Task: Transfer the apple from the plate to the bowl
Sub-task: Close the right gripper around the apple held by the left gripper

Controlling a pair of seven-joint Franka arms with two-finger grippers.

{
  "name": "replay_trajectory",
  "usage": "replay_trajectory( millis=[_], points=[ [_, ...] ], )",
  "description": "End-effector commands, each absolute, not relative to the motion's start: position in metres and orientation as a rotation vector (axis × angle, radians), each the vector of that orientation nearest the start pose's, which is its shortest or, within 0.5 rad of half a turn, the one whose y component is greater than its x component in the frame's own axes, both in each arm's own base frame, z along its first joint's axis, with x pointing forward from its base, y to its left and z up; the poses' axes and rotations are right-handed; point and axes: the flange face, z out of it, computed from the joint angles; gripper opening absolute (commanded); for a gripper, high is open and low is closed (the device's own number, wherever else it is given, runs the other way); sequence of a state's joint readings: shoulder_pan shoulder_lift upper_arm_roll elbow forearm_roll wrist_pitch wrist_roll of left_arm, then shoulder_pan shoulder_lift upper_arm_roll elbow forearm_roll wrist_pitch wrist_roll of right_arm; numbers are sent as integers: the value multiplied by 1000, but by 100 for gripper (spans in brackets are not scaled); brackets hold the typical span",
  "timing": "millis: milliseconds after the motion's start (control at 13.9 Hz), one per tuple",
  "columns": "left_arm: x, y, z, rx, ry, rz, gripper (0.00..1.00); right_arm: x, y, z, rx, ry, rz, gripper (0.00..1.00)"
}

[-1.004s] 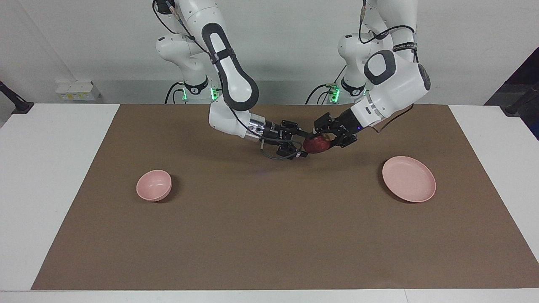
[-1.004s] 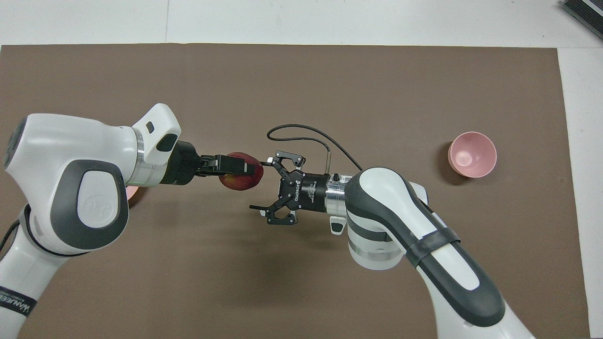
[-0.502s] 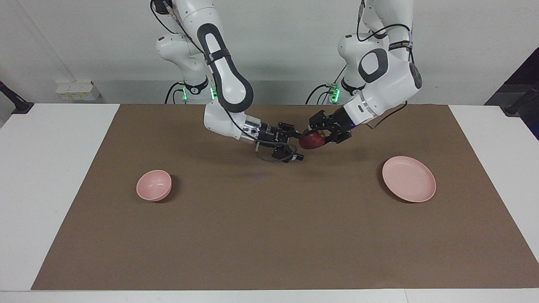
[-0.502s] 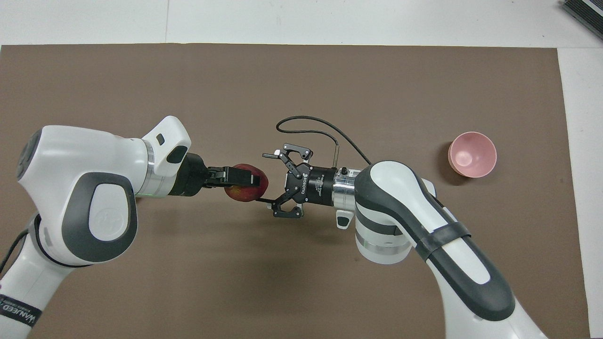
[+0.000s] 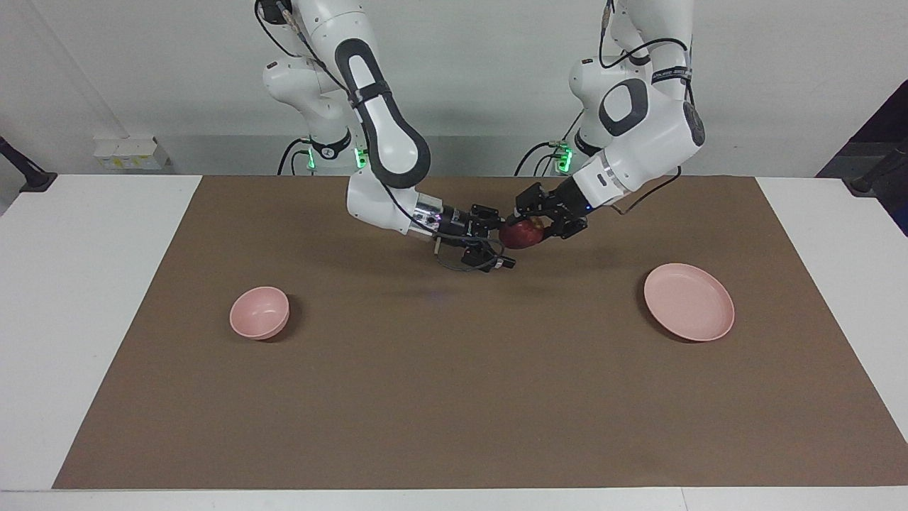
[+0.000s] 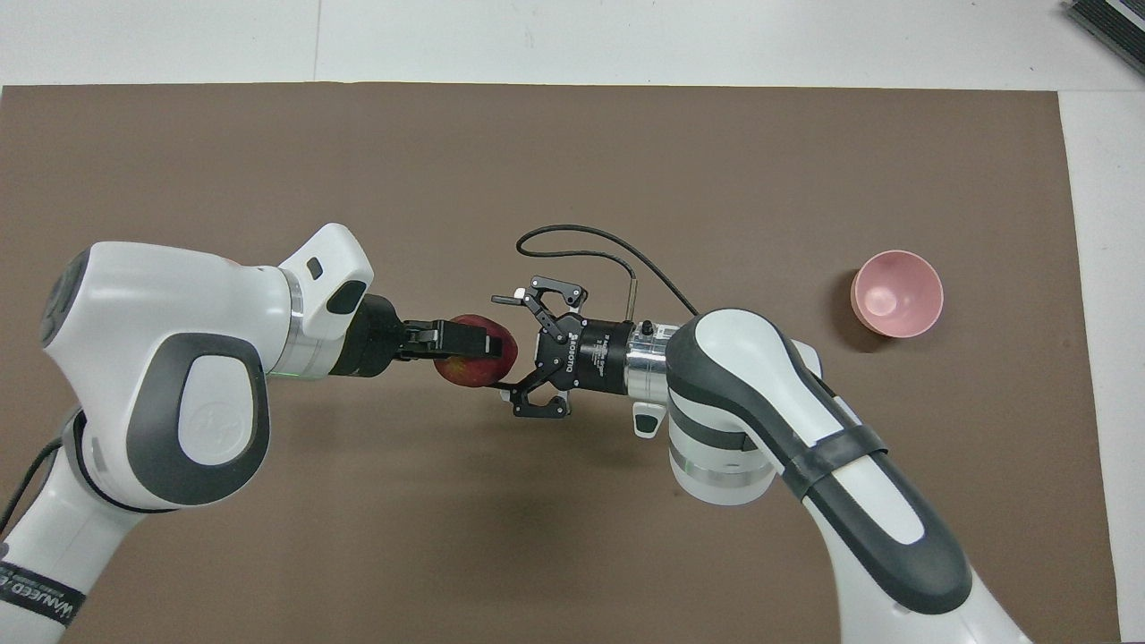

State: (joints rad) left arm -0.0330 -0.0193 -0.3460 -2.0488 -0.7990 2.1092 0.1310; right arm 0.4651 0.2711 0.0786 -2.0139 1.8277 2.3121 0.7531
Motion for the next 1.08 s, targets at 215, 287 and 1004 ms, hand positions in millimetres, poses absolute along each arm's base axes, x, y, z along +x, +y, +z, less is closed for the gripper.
replay_trajectory(
  millis=[215,287,1004],
  points=[
    [495,-251,461,2453,-130,-34,0,523,336,382,-1274,1400,888,100],
    [497,-251,461,2454,-125,-19,0,521,335,393,-1269,1394,890,100],
    [497,-252,462,2458,-111,-12,0,514,342,396,-1346,1405,808,0]
  ],
)
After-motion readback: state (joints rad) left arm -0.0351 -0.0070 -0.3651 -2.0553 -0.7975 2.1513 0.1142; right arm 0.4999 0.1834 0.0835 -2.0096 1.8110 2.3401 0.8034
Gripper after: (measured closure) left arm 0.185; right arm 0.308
